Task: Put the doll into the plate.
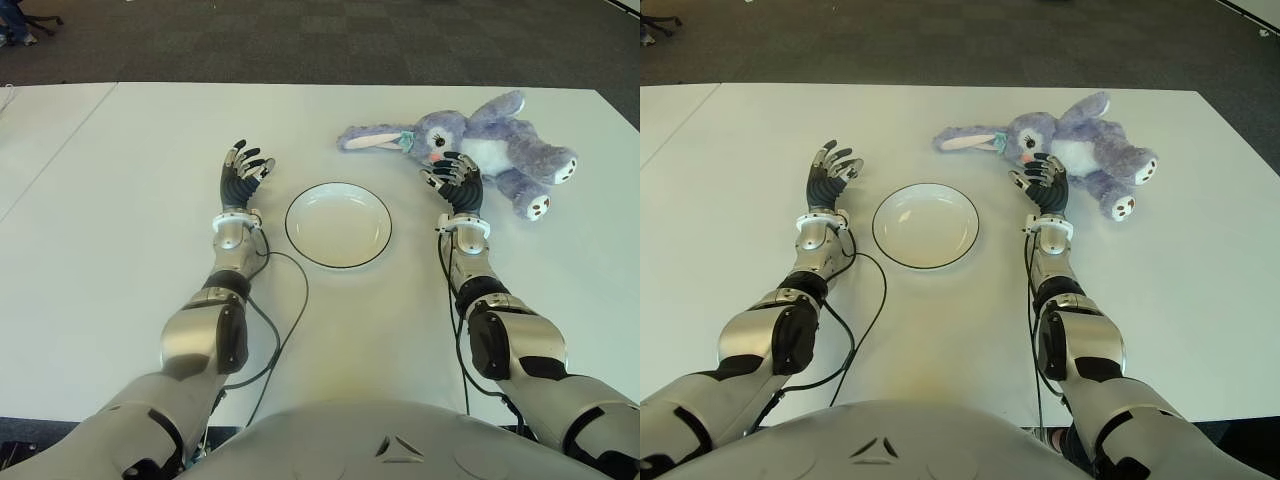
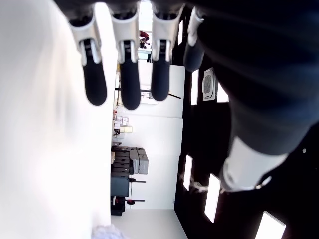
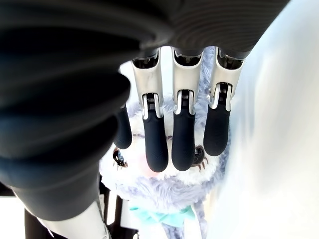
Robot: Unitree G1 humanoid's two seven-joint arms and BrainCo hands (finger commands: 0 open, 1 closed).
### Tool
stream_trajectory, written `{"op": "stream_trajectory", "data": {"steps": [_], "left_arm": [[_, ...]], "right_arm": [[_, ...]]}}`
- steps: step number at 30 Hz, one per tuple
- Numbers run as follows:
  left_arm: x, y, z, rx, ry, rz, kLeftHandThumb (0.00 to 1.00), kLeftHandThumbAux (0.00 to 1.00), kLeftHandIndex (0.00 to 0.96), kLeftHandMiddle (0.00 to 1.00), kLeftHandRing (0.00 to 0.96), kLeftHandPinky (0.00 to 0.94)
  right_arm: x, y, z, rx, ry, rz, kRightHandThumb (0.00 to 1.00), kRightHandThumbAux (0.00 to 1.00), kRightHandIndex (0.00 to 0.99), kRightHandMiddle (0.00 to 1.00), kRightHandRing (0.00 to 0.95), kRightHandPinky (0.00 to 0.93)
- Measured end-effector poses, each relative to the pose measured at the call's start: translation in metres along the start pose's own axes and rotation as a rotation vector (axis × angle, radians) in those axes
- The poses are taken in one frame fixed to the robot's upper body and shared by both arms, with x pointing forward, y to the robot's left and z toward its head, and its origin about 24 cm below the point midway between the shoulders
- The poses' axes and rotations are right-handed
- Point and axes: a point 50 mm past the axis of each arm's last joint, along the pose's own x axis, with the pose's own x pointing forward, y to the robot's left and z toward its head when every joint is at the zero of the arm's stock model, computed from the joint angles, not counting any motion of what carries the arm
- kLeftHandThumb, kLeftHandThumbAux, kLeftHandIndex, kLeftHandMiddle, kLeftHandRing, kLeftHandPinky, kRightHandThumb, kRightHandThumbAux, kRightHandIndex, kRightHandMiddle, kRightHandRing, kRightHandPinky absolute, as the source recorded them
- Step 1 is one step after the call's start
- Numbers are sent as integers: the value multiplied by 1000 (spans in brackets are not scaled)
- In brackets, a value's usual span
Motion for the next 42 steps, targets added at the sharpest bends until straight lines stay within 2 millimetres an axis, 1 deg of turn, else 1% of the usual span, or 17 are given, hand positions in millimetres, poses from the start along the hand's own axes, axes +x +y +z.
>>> {"op": "stream_trajectory", "data": {"steps": [5, 6, 7, 9, 10, 12, 13, 14, 16, 17, 19, 26, 29, 33, 37, 39, 42], "left_arm": [[0, 0, 0, 1, 0, 0, 118, 765, 151, 268, 315, 350], [0, 0, 0, 1, 0, 0, 118, 764, 153, 267, 314, 346], [0, 0, 0, 1, 0, 0, 117, 757, 150, 263, 309, 333], [0, 0, 0, 1, 0, 0, 114, 752, 147, 259, 304, 322], [0, 0, 0, 1, 0, 0, 114, 752, 145, 257, 301, 325], [0, 0, 0, 1, 0, 1, 115, 751, 144, 256, 299, 330], [0, 0, 0, 1, 0, 1, 115, 751, 144, 256, 299, 330], [0, 1, 0, 1, 1, 2, 118, 758, 143, 253, 296, 332], [0, 2, 0, 4, 5, 3, 123, 762, 146, 254, 298, 340], [0, 2, -1, 5, 6, 5, 124, 762, 147, 254, 298, 341], [0, 4, -1, 8, 7, 7, 128, 771, 156, 261, 303, 342], [0, 8, -1, 21, 11, 12, 129, 780, 160, 259, 302, 331], [1, 8, -1, 21, 16, 12, 133, 783, 163, 261, 303, 336], [1, 7, -1, 20, 20, 10, 138, 783, 163, 262, 299, 327], [1, 6, -1, 22, 21, 14, 136, 784, 162, 261, 295, 324], [1, 6, -1, 26, 21, 18, 134, 781, 162, 268, 310, 355], [1, 6, -1, 36, 20, 19, 132, 782, 161, 272, 318, 360]], "right_arm": [[0, 0, 0, 1, -1, -6, 134, 849, 271, 342, 373, 386], [0, 0, 0, 1, -2, -9, 127, 838, 264, 333, 365, 363], [0, 0, 0, 1, -2, -11, 103, 822, 249, 301, 327, 317], [0, 0, 0, 2, -2, -17, 81, 809, 235, 273, 293, 279], [0, 0, 0, 2, -2, -20, 60, 790, 205, 246, 263, 237], [0, 0, 0, 3, -4, -26, 41, 774, 178, 225, 237, 200], [-1, 0, 1, 4, -7, -32, 39, 773, 176, 223, 236, 198], [-1, 1, 1, 4, -7, -38, 12, 730, 130, 171, 165, 125], [-1, 4, 1, 0, -12, -59, 0, 700, 100, 136, 123, 81], [-2, 5, 1, -3, -15, -67, 0, 696, 96, 132, 119, 77], [-3, 11, 3, -2, -23, -83, 0, 655, 65, 91, 75, 37], [-7, 37, 17, 54, -117, -107, 0, 578, 17, 32, 19, 2], [-8, 44, 24, 74, -162, -94, 0, 569, 4, 16, 4, 0], [-9, 49, 31, 106, -217, -71, 3, 573, 0, 0, 0, 0], [-9, 51, 36, 130, -253, -38, 33, 590, 0, 0, 0, 0], [-9, 51, 37, 137, -266, -21, 51, 602, 0, 0, 0, 0], [-9, 51, 38, 148, -280, -5, 66, 609, 0, 0, 0, 3]]}}
